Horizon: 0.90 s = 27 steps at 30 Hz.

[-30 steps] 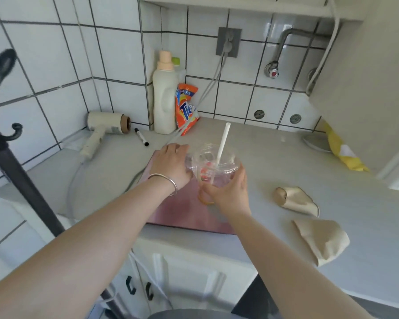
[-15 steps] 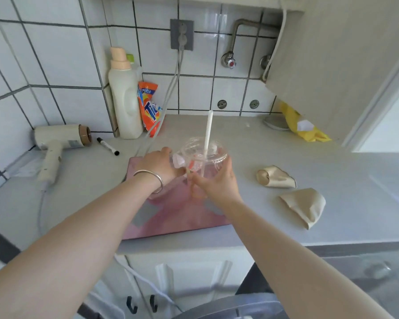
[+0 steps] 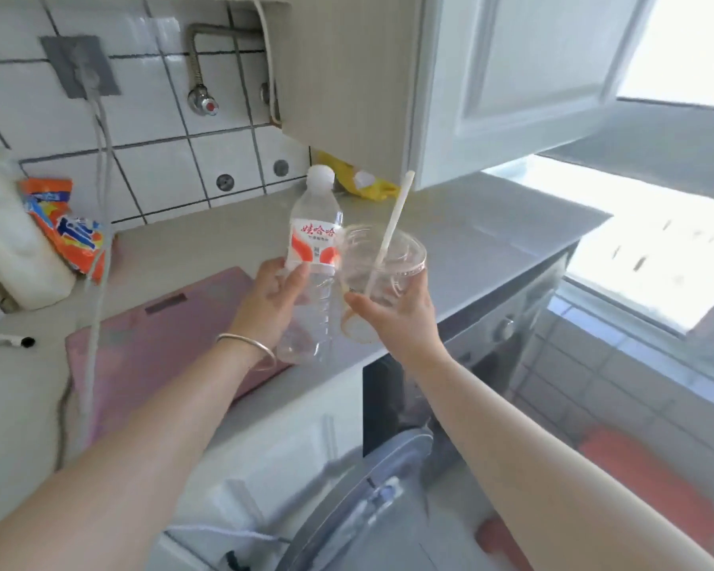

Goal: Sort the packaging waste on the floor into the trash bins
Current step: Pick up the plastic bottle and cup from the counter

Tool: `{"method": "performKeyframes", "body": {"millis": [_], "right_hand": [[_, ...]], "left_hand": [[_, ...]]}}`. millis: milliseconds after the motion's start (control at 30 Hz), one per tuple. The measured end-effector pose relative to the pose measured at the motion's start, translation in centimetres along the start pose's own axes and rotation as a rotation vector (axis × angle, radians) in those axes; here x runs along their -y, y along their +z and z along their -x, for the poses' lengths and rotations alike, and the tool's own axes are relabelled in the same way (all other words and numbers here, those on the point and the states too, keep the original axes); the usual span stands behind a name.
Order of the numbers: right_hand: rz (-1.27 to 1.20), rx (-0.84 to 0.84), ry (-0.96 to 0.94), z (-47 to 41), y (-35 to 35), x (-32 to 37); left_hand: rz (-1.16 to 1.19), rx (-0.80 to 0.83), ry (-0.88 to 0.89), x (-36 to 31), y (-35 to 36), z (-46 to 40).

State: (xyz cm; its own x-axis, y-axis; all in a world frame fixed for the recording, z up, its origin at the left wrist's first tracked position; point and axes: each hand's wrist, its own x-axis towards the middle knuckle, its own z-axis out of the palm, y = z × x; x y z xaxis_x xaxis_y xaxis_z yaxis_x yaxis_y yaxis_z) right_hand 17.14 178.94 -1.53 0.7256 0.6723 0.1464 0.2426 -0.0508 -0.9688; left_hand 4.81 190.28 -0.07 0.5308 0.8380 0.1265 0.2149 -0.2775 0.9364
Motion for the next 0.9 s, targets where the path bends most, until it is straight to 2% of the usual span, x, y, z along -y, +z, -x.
{"method": "performKeyframes", "body": {"millis": [167, 300, 400, 533, 667, 900], "right_hand": [[0.027, -0.204, 0.041, 5.1, -12.1, -2.9], [0.071, -0.373, 0.075, 12.2, -23.4, -6.1], [0.095, -0.49, 0.167, 19.3, -31.6, -9.1], [0.074, -0.623, 0.342, 29.5, -40.8, -13.4], [0.005, -0.78, 0.489, 38.6, -47.3, -17.6], [-0.155, -1.076, 0.647, 46.6, -56.3, -24.3]], "left_hand": [[0.061, 0.391, 0.106, -3.5, 10.7, 4.5], [0.081, 0.706, 0.116, -6.1, 21.1, 10.3], [0.141, 0.892, 0.052, -6.6, 29.9, 16.1], [0.002, 1.168, -0.025, -5.1, 41.4, 24.5], [-0.09, 1.342, -0.126, -5.7, 49.4, 34.3], [-0.214, 1.559, -0.072, -7.2, 63.5, 44.3]]}}
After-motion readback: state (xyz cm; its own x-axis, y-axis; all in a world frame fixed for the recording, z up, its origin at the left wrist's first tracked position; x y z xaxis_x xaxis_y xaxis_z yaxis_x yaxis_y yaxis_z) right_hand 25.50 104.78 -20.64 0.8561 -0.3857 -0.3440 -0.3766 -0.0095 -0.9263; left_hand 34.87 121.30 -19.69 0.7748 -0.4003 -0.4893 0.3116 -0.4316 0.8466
